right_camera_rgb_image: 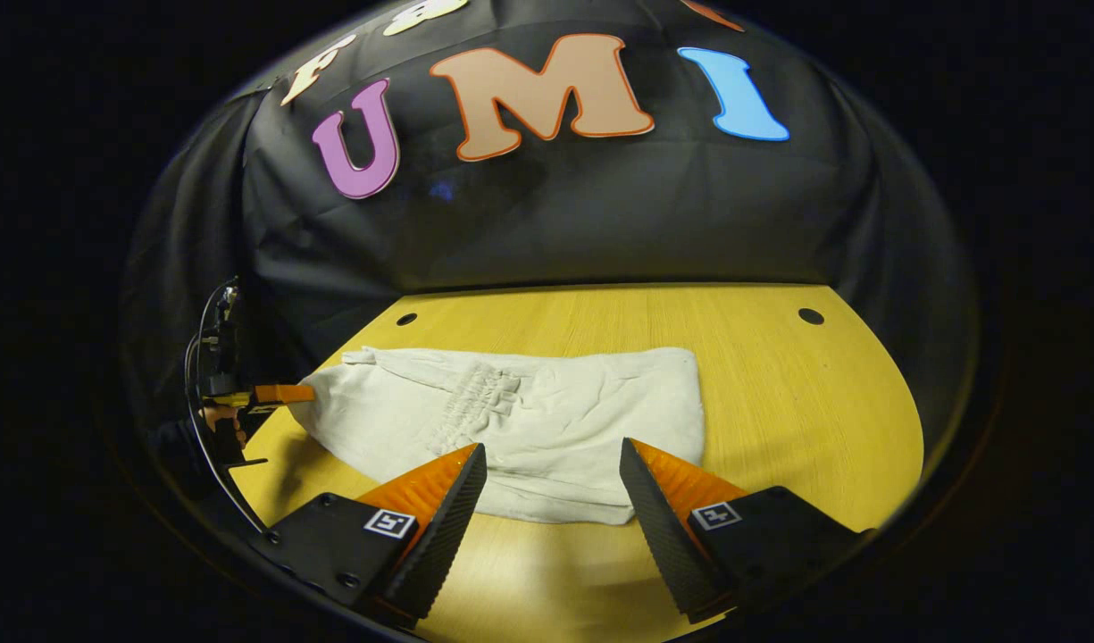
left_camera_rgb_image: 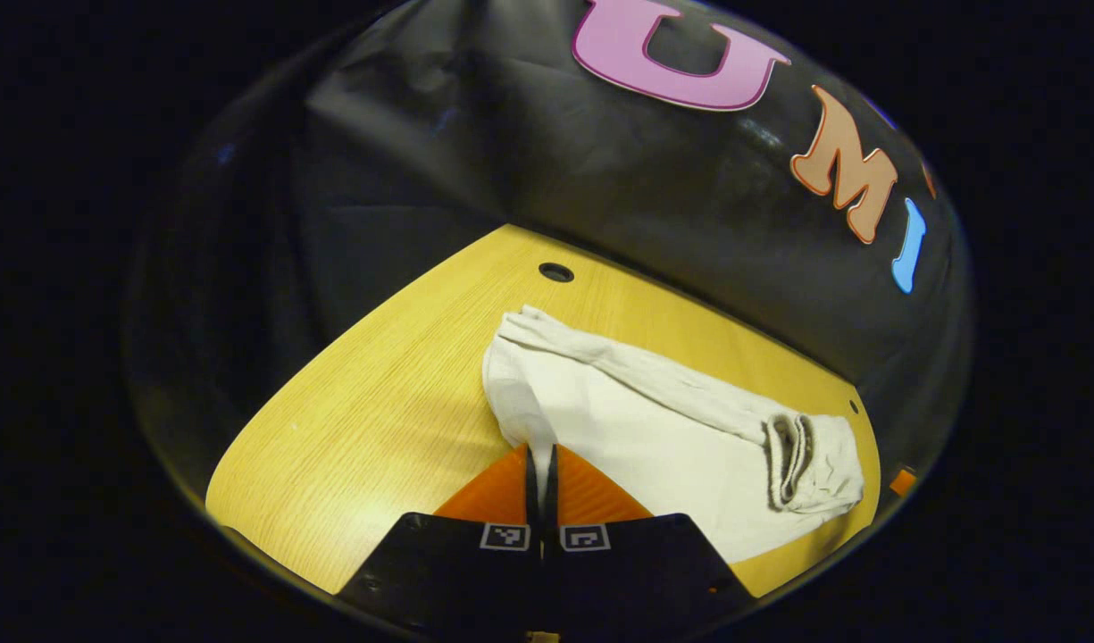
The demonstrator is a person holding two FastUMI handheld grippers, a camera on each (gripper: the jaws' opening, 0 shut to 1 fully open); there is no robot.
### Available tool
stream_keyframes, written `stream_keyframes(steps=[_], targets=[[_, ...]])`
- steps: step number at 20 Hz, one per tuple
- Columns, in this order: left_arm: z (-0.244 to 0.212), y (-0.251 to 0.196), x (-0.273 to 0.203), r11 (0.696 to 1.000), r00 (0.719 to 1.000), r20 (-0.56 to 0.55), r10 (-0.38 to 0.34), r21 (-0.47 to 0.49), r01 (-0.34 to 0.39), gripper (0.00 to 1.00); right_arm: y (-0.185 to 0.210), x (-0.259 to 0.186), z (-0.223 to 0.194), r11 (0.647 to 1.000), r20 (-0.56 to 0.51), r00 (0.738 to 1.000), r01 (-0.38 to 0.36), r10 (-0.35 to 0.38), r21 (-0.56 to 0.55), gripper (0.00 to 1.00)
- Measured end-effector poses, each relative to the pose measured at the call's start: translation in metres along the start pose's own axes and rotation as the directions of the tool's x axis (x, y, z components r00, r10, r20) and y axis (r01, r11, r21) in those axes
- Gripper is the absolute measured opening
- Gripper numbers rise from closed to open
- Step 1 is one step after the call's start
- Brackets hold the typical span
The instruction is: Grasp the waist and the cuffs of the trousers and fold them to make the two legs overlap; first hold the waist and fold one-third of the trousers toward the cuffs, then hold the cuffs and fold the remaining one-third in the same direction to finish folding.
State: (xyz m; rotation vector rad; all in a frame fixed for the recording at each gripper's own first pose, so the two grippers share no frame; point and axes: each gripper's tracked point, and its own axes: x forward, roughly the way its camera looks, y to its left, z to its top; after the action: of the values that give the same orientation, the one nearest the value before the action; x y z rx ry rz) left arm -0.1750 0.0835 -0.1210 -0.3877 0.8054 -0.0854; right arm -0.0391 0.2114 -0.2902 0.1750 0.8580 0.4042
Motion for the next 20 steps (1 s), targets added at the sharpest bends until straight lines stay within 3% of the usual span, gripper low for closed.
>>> stream_keyframes(steps=[10, 20], targets=[[0.039, -0.112, -0.02, 0.995, 0.991, 0.086, -0.099, -0.017, 0.101, 0.0, -0.056, -0.029, 0.016, 0.999, 0.042, 0.999, -0.014, 0.013, 0.039, 0.96], [0.051, -0.241, -0.029, 0.969, 0.963, 0.112, -0.244, 0.063, 0.238, 0.0, -0.117, -0.06, 0.015, 0.995, 0.059, 0.998, 0.01, -0.016, 0.095, 0.96]])
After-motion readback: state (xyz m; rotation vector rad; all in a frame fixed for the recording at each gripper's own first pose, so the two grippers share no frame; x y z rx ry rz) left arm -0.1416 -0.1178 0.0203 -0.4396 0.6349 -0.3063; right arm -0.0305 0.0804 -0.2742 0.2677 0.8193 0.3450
